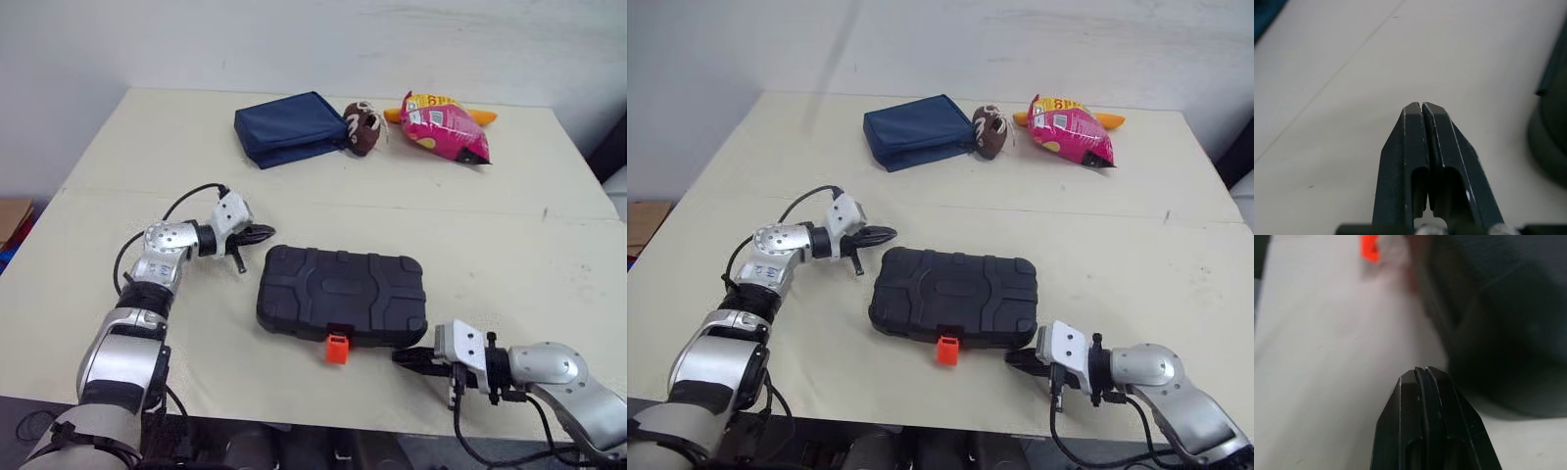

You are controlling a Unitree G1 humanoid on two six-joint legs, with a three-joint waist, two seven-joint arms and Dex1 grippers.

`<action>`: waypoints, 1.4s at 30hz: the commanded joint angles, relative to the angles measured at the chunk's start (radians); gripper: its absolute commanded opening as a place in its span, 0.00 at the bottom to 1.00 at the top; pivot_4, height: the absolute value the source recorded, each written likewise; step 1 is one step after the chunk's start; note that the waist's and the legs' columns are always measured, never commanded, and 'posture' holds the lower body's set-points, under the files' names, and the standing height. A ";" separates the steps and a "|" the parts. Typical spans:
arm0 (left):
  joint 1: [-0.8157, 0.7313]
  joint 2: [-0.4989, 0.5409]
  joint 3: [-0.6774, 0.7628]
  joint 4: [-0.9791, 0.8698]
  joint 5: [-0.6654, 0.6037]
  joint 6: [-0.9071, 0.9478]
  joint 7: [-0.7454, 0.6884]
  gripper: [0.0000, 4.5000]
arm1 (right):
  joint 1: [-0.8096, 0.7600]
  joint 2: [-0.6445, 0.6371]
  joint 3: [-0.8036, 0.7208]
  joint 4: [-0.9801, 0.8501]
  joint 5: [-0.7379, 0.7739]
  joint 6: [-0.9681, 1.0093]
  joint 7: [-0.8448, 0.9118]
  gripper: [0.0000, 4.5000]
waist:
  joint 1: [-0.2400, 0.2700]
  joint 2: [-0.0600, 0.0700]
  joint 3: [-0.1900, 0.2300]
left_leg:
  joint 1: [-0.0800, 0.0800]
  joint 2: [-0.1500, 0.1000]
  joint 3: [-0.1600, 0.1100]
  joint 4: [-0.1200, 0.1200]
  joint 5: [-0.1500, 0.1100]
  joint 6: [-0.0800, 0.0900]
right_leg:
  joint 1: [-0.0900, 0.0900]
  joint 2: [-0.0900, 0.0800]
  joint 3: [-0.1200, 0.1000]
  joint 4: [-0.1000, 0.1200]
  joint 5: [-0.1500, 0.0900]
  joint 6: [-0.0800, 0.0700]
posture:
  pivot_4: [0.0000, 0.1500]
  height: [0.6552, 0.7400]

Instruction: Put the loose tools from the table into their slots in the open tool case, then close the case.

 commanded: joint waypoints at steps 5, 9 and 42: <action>-0.005 -0.028 0.022 0.028 -0.018 -0.090 -0.126 0.01 | -0.120 0.090 -0.031 0.133 -0.093 -0.052 -0.064 0.00 | -0.006 -0.002 0.000 | 0.000 0.000 0.001 0.003 0.001 0.001 | 0.000 -0.001 0.001 0.004 0.001 0.000 | 1.00 1.00; 0.103 -0.001 0.049 -0.119 -0.057 -0.042 -0.168 0.01 | -0.275 0.185 -0.014 0.283 -0.151 -0.093 -0.098 0.00 | -0.022 -0.002 0.000 | 0.001 -0.001 0.002 0.003 0.002 0.002 | 0.000 -0.002 0.001 0.005 0.004 -0.001 | 1.00 1.00; 0.143 -0.131 -0.084 -0.783 -0.164 0.458 0.002 0.01 | -0.361 0.263 -0.139 -0.005 0.017 0.225 -0.141 0.00 | -0.024 0.000 0.001 | -0.008 -0.001 -0.001 0.002 0.007 -0.002 | -0.010 0.001 0.002 0.011 0.003 -0.003 | 1.00 1.00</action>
